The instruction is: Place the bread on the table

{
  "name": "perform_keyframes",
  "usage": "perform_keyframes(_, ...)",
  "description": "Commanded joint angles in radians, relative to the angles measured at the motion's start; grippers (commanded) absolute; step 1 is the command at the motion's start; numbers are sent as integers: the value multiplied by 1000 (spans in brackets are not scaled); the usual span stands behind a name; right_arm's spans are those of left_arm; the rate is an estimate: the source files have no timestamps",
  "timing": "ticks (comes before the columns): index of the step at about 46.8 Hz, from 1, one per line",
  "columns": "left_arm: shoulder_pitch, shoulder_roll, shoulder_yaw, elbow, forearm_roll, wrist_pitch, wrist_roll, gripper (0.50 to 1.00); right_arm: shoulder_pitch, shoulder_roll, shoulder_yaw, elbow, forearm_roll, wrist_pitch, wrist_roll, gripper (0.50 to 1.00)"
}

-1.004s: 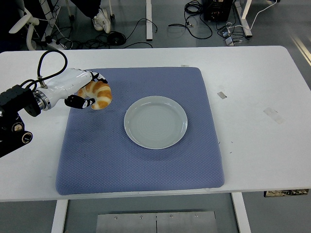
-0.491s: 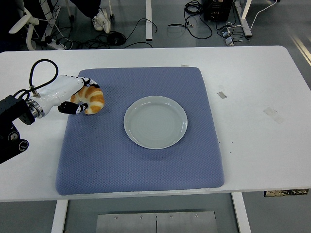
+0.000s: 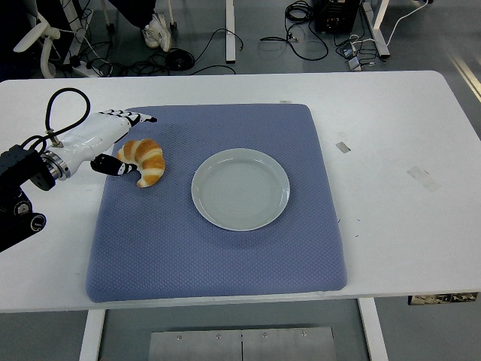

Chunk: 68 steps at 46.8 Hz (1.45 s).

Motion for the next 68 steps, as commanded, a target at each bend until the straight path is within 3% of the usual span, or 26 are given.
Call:
perform_keyframes(1, -1, 0, -3, 0, -3, 0, -1, 919, 0, 0, 0, 0, -1, 0, 0, 1000)
perform_keyframes(10, -18, 5, -84, -2, -136, 3, -4, 924, 0, 0, 0, 0, -1, 0, 0, 1000)
perform_keyframes(23, -129, 38, -81, 9, -406, -2, -11, 924, 0, 0, 0, 0, -1, 0, 0, 1000)
perform_keyframes(33, -155, 15, -101, 126, -599, 0, -27, 922, 0, 0, 0, 0, -1, 0, 0, 1000)
perform_keyframes(47, -156, 3, -133, 256, -839, 0, -109, 919, 0, 0, 0, 0, -1, 0, 0, 1000)
perform_keyframes(68, -153, 15, -133, 287, -923, 1, -116, 921, 15, 0, 3, 20, 1, 2, 0, 1000)
